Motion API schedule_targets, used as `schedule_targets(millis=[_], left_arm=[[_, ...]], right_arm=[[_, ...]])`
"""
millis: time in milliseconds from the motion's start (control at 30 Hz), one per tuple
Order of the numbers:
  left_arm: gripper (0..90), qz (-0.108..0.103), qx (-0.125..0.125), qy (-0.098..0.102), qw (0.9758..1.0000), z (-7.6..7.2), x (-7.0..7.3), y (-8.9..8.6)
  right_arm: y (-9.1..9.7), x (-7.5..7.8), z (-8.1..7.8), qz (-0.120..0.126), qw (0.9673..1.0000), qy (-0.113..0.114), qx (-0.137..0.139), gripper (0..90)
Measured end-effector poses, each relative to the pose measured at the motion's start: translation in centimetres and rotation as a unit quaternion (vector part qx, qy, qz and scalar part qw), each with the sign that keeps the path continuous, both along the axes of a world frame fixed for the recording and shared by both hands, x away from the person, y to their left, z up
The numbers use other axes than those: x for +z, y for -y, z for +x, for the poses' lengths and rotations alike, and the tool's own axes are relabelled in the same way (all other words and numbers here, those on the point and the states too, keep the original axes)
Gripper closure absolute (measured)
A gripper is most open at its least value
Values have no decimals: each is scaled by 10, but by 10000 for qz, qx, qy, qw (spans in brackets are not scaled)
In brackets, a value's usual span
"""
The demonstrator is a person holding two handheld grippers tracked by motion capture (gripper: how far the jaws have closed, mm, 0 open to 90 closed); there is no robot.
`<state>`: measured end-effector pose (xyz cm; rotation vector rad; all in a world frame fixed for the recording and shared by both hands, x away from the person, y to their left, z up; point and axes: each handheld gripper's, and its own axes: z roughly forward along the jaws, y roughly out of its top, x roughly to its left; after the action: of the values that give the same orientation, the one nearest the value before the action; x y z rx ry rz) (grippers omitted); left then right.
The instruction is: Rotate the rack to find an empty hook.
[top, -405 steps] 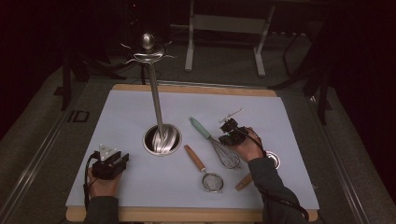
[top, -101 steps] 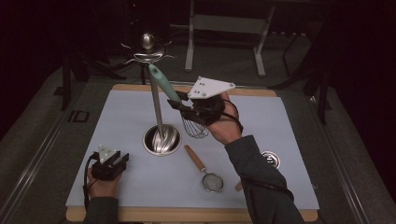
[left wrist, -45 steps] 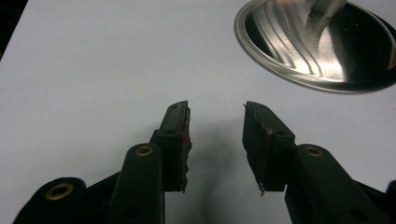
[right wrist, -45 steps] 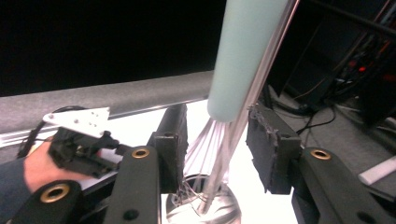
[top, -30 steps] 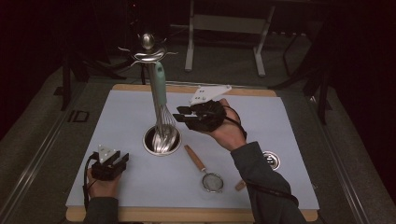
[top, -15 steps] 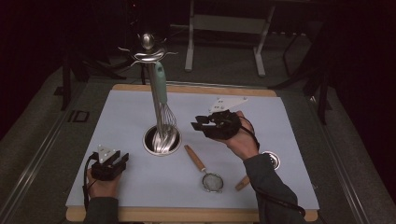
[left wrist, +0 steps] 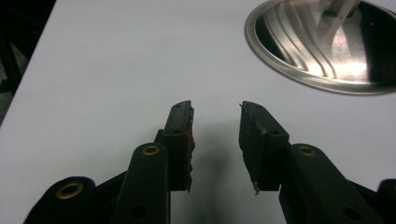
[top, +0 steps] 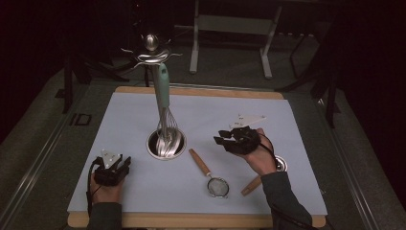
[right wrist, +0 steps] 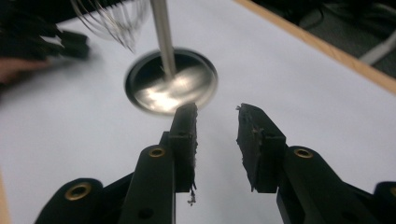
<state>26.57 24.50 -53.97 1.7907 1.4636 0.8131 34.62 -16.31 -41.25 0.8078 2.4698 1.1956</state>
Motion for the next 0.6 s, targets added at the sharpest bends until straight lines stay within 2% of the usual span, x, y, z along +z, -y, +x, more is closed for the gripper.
schedule_targets(millis=[100, 167, 267, 367, 500, 600], left_arm=[[670, 16, 57, 104, 9999, -2, 3, -1], [683, -23, 77, 286, 9996, -6, 9, 0], [714, -85, -84, 533, 9985, -9, 19, 4], [772, -167, -302, 564, 9978, -9, 27, 7], [833, -408, -480, 653, 9959, -9, 37, 10], [896, -685, -608, 742, 9930, -9, 47, 10]], right_arm=[[9, -11, -1, -32, 9999, -76, -97, 663], [14, -17, -2, -30, 9998, -103, -139, 659], [20, -26, -5, -34, 9996, -161, -210, 657], [24, -35, -7, -7, 9993, -265, -276, 650], [30, -43, -9, 202, 9984, -351, -384, 643], [34, -51, -13, 401, 9971, -434, -478, 641]])
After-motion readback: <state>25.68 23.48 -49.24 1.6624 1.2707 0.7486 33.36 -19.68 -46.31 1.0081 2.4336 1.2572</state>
